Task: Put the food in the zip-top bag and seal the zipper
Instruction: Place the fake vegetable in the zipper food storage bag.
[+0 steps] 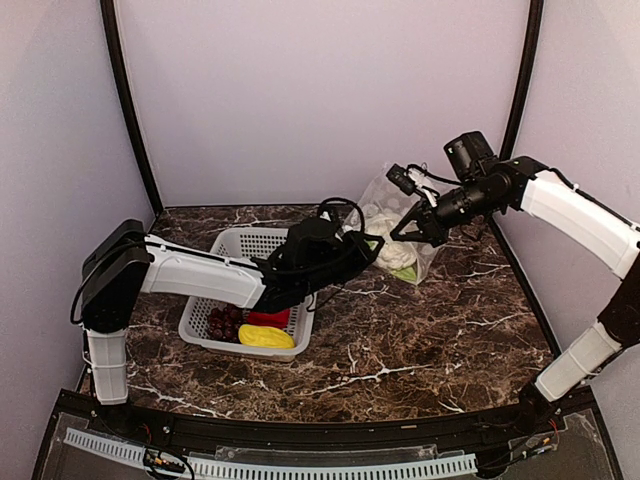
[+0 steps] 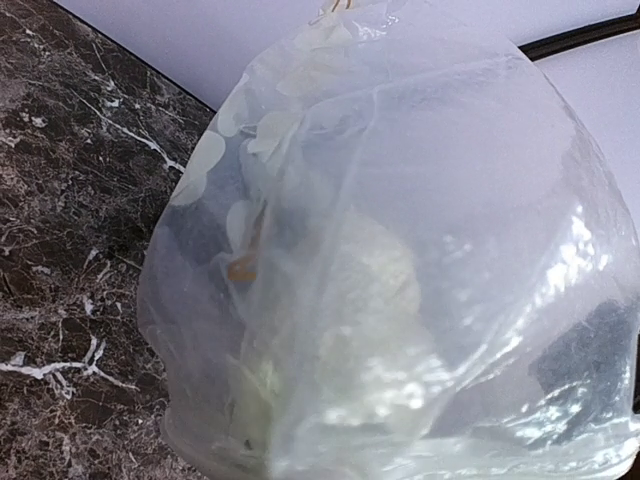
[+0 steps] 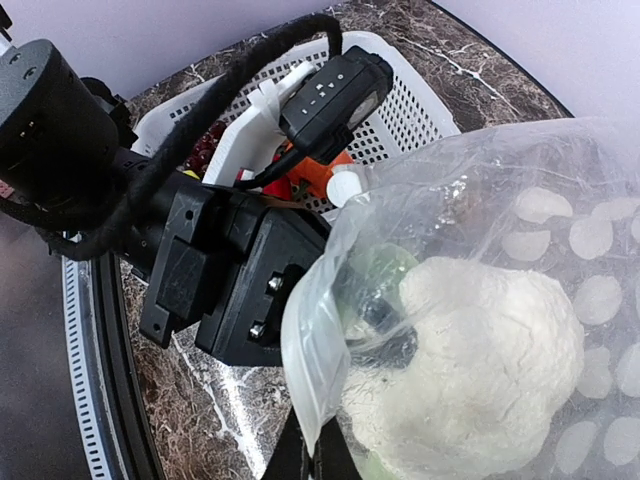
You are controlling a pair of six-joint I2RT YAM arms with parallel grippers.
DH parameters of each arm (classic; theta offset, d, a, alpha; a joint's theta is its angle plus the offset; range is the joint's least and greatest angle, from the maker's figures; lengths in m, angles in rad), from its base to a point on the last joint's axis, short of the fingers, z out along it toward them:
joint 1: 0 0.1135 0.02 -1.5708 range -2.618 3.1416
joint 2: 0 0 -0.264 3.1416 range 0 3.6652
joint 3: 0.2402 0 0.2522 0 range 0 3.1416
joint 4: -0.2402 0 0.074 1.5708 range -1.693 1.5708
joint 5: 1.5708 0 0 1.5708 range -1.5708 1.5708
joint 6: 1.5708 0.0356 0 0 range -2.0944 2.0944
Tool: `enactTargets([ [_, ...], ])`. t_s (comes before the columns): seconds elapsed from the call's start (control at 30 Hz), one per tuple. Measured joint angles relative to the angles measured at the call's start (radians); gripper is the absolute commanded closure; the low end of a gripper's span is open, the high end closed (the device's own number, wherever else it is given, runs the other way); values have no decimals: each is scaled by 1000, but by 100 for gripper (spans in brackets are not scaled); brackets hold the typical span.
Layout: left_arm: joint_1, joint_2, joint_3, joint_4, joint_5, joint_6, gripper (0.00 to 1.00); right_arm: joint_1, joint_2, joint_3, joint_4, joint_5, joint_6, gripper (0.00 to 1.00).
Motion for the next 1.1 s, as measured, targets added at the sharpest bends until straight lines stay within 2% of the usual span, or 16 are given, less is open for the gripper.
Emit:
enactTargets([
  [0.43,15,9,-74,404,23,-53,99,0,-3,-16,22,51,8,100],
  [0.7,15,29,-57,355,13,-76,97,-2,-3,-17,19,-17,13,100],
  [0.83,15,48,-15,290,13,-76,83,-8,-3,-17,14,-63,19,100],
  [0.9,15,54,6,261,16,-73,66,-14,-3,-17,14,-86,24,100],
  [0.97,15,56,24,229,23,-64,53,-27,-3,-17,14,-108,35,100],
  [1.1,15,56,74,141,47,-56,36,-80,3,-16,17,-156,62,100],
])
